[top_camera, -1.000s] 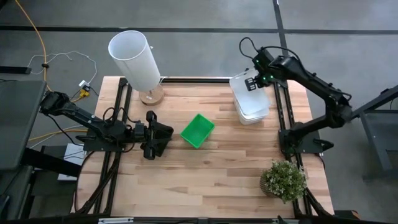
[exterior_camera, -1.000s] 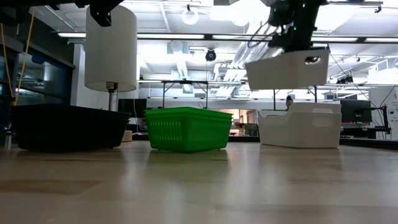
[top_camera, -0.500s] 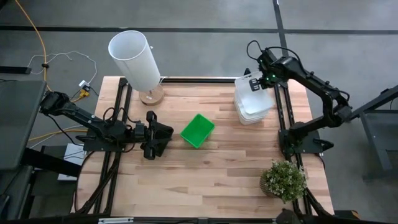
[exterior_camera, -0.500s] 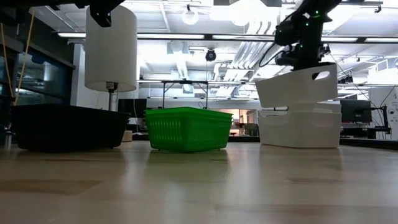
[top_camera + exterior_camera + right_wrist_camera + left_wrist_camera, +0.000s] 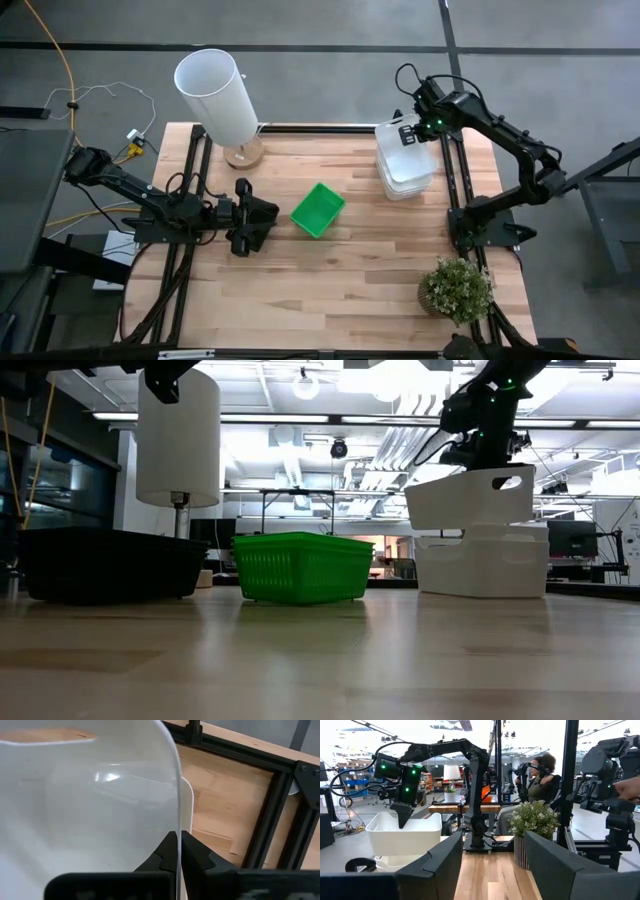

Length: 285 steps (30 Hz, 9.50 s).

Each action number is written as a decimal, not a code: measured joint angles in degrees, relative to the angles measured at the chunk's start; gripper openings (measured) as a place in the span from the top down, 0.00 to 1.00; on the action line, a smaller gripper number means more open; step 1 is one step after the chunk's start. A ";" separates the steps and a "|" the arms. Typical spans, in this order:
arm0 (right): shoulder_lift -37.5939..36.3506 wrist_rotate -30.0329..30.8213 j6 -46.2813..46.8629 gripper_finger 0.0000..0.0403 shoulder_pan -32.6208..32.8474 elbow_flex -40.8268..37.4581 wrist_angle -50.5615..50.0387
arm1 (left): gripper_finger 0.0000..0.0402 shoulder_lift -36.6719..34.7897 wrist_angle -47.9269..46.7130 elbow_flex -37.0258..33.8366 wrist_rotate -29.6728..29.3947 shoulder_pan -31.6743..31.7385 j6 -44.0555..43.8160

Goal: Stack baskets by color
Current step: Put the bottom white bin on the white bin, then return to Home Position

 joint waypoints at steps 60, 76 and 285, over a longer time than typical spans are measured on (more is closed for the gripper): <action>0.00 5.62 -3.75 0.44 -0.20 -7.08 2.54 | 0.50 0.00 0.17 0.00 -0.02 0.07 0.94; -15.62 4.86 -7.57 0.31 6.73 -7.06 -5.72 | 0.50 0.02 0.20 0.00 -0.13 0.46 2.15; -78.23 -3.04 -6.19 1.00 52.65 -69.29 61.94 | 1.00 -45.32 -40.76 -17.92 12.24 17.99 -17.03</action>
